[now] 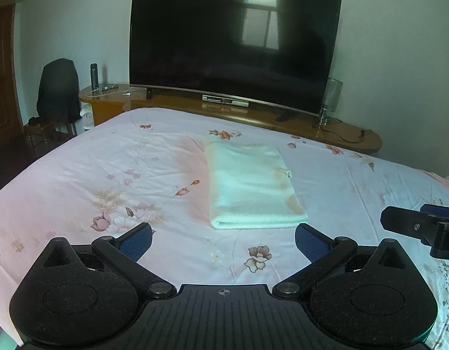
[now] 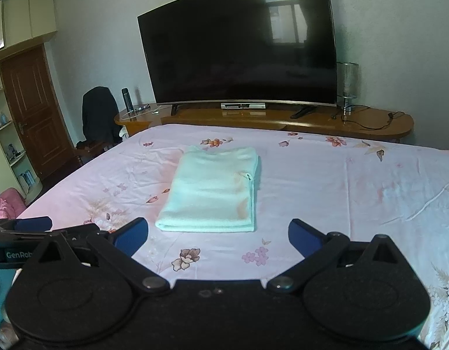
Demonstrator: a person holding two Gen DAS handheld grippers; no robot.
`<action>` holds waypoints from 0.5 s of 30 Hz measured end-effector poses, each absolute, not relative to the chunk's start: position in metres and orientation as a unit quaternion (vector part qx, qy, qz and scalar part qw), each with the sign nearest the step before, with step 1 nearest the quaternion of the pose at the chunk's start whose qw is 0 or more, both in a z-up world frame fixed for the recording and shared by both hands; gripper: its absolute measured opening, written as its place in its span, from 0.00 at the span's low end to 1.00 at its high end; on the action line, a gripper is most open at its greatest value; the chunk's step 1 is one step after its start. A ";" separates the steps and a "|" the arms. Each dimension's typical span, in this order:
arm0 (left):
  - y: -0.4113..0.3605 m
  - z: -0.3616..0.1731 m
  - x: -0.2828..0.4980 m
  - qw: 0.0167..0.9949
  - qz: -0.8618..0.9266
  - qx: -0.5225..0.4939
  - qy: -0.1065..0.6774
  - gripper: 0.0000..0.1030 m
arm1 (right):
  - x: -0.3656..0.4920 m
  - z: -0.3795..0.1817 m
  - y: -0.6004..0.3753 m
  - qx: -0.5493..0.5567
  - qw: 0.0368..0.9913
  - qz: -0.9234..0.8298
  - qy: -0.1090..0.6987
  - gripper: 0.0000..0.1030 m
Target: Fold small clothes
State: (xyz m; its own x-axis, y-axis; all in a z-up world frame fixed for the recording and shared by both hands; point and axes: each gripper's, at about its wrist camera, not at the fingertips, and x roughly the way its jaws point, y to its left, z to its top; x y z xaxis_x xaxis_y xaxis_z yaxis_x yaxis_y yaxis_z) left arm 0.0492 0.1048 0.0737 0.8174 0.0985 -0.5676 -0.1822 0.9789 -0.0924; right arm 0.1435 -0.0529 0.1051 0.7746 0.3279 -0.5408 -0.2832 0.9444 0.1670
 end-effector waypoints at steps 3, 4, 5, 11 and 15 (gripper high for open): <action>0.108 0.074 0.050 0.950 0.075 -0.072 0.293 1.00 | 0.144 0.105 -0.051 0.037 0.941 0.164 0.294 0.99; 0.107 0.074 0.050 0.951 0.074 -0.073 0.293 1.00 | 0.145 0.105 -0.049 0.036 0.941 0.164 0.293 0.99; 0.107 0.074 0.050 0.951 0.075 -0.072 0.293 1.00 | 0.145 0.105 -0.049 0.036 0.941 0.164 0.293 0.99; 0.107 0.074 0.050 0.950 0.075 -0.070 0.294 1.00 | 0.148 0.106 -0.046 0.035 0.940 0.167 0.295 0.99; 0.108 0.074 0.050 0.950 0.075 -0.070 0.294 1.00 | 0.149 0.106 -0.046 0.035 0.940 0.167 0.295 0.99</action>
